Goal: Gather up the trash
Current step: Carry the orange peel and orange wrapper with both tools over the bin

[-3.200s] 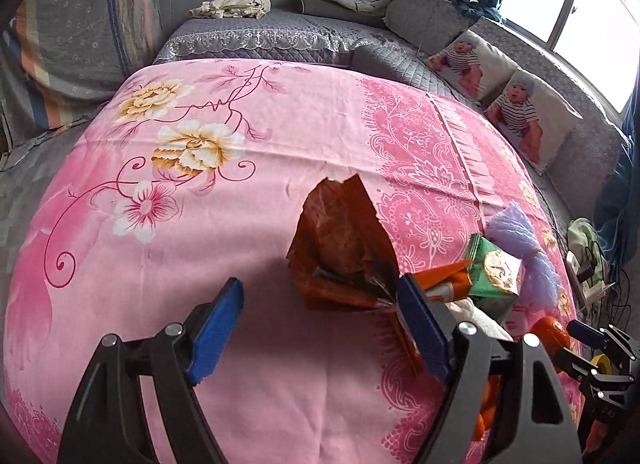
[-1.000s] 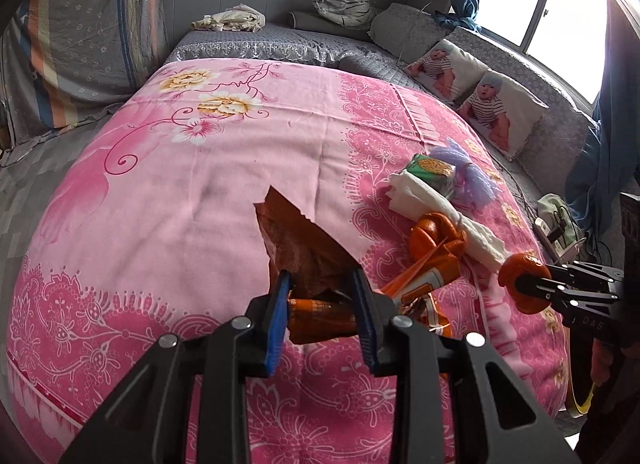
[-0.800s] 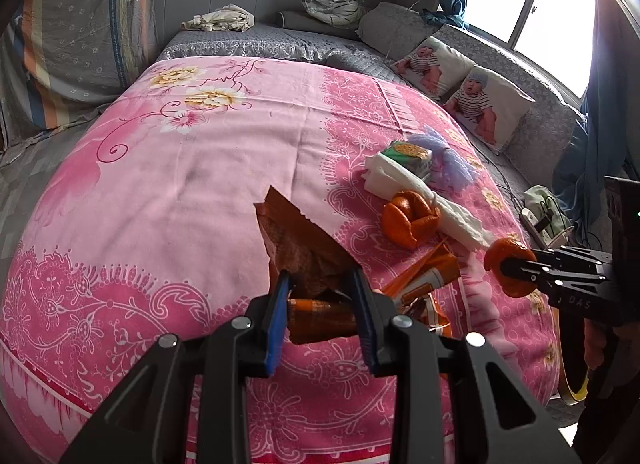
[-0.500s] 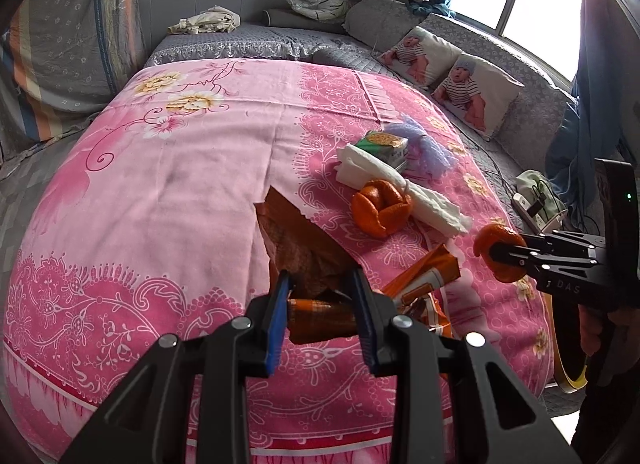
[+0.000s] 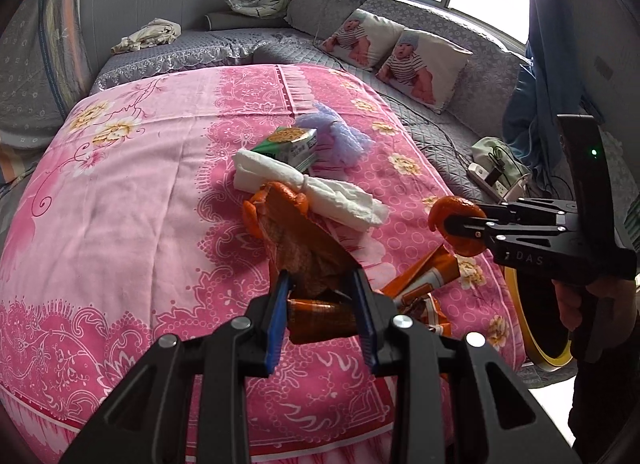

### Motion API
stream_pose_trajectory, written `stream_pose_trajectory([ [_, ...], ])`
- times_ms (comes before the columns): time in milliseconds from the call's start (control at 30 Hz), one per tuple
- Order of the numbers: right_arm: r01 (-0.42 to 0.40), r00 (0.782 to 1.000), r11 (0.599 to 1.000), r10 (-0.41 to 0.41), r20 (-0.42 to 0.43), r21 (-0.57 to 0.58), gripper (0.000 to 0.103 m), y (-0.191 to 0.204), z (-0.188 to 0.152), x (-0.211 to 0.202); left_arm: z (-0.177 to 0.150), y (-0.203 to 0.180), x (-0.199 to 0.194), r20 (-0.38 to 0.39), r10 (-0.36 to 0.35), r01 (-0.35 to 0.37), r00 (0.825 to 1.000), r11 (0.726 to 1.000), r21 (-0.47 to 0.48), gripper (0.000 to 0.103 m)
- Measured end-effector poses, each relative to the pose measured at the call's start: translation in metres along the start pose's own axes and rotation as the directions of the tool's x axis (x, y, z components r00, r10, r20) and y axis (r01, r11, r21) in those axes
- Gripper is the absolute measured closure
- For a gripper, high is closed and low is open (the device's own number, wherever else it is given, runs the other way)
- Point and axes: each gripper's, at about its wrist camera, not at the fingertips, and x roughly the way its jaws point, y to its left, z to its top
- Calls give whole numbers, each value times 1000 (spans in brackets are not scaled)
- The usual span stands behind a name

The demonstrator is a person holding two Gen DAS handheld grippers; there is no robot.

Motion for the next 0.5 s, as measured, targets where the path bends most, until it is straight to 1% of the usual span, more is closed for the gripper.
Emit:
stream_pose_trajectory([
  [333,37,999,997,-38,13,63,72,-31,-12,-12,6,-39,5,-17,-42,44,999,995,87,74],
  [500,63,998,994,-65,13,90,72,-45,-22,-20,9,-62,13,-37,-87,91,996,988,121,74],
])
